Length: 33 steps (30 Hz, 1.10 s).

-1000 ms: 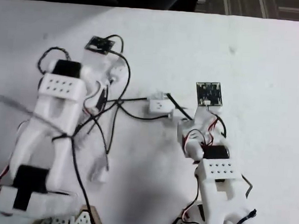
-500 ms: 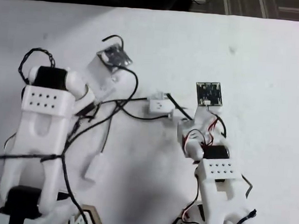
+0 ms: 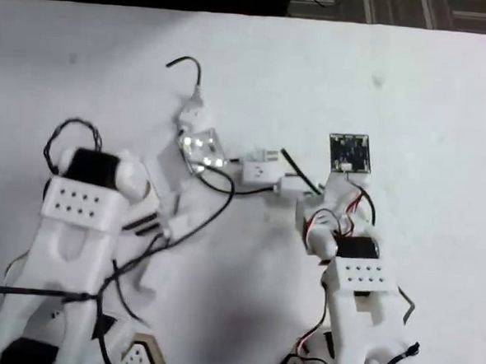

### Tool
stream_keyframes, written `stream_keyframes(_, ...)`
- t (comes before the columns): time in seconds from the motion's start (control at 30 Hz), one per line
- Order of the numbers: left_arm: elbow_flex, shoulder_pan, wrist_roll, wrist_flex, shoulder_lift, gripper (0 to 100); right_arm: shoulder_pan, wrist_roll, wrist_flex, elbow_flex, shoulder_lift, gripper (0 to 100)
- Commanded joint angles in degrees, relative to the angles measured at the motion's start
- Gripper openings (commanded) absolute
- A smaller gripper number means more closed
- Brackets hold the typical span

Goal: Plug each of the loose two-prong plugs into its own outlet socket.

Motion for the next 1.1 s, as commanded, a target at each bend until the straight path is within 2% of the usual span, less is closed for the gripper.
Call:
stream_keyframes(0.0,2.73,0.75,0.09,-2.55,-6.73,21,0.13,-0.62,-1.01,-0.70,-0.13,1.7)
stream_keyframes(0.17,4.48,1.01,5.01,-2.64,-14.81,26,0.13,-0.62,-1.01,-0.70,-0.04,1.7)
stream_keyframes(0.33,13.71,3.47,5.63,-6.24,-16.22,26,0.13,-0.62,-1.01,-0.70,-0.04,1.7)
stream_keyframes(0.43,21.01,4.35,6.33,-14.42,-16.31,26,0.13,-0.62,-1.01,-0.70,-0.04,1.7)
stream_keyframes(0.6,27.69,1.80,13.54,-32.44,-16.22,22,0.13,-0.62,-1.01,-0.70,-0.04,1.7)
stream_keyframes(0.7,29.36,0.13,13.54,-38.07,-16.22,19,0.13,-0.62,-1.01,-0.70,-0.04,1.7)
stream_keyframes(0.9,29.54,-2.07,14.24,-39.91,-16.13,20,0.13,-0.62,-1.01,-0.62,-0.04,1.7)
stream_keyframes(1.07,29.54,-0.75,14.33,-40.00,-15.60,20,0.04,-0.62,-1.01,-0.62,-0.04,1.7)
